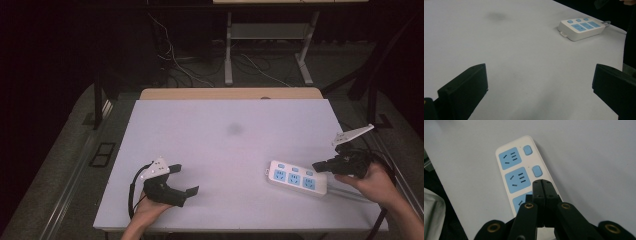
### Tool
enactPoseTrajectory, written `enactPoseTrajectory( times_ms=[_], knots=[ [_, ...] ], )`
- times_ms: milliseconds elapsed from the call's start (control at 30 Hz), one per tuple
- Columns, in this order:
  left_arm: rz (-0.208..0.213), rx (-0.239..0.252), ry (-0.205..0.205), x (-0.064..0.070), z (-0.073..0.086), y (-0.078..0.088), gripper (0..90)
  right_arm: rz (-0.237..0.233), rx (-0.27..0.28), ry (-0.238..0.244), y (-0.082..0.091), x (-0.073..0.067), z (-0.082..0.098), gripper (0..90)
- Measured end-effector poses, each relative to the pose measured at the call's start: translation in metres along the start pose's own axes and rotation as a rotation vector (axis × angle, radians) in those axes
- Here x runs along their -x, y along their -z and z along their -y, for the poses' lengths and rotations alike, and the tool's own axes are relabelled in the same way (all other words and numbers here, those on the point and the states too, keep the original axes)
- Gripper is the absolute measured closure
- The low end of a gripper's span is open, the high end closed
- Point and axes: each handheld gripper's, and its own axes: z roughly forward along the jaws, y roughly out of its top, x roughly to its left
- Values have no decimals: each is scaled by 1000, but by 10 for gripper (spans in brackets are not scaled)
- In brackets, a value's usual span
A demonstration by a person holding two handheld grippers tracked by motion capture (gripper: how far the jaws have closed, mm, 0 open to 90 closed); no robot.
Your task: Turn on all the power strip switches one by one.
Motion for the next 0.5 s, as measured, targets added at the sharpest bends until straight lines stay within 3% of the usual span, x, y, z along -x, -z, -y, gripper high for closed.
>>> enactPoseTrajectory(
  times_ms=[500],
  knots=[
    [-2, 0, 0, 0, 0, 0, 0, 17, -6, -38, -10, 12, 2, 897]
  ],
)
